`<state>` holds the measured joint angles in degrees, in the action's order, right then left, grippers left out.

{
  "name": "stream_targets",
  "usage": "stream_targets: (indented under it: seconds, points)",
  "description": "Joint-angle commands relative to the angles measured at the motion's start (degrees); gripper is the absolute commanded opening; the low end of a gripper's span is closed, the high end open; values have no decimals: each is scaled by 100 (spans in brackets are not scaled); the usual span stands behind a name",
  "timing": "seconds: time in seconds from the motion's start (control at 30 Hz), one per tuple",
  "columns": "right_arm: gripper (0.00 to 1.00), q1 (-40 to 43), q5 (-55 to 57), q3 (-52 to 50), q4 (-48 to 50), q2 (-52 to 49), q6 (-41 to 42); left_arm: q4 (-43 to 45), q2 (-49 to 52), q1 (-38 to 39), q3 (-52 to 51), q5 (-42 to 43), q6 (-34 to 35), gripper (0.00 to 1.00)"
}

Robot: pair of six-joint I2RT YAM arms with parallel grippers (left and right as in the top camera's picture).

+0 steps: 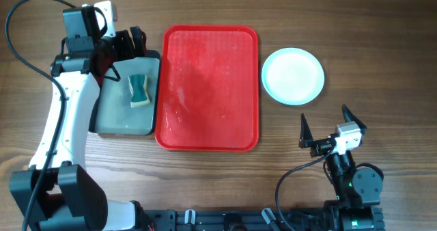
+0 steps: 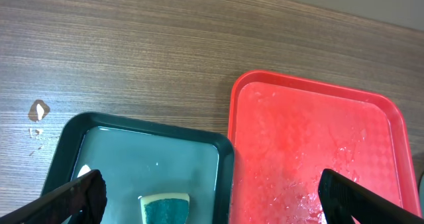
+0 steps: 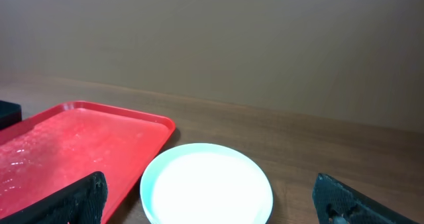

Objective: Clean dirty plates on tray and stack at the side

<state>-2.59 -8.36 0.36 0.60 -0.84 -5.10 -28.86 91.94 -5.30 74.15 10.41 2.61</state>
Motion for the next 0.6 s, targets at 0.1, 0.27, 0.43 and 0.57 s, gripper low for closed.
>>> stream_targets:
  seconds: [0.1, 0.27, 0.43, 0.57]
  points:
    - [100, -35, -63, -7, 7, 57, -85, 15, 35, 4, -9, 48, -26, 100]
    - [100, -35, -63, -7, 7, 57, -85, -26, 20, 24, -11, 48, -26, 100]
    - [100, -35, -63, -7, 7, 57, -85, -122, -168, 28, -11, 46, -26, 100]
    - [100, -35, -63, -7, 7, 57, -87, -223, -474, 28, -11, 48, -28, 100]
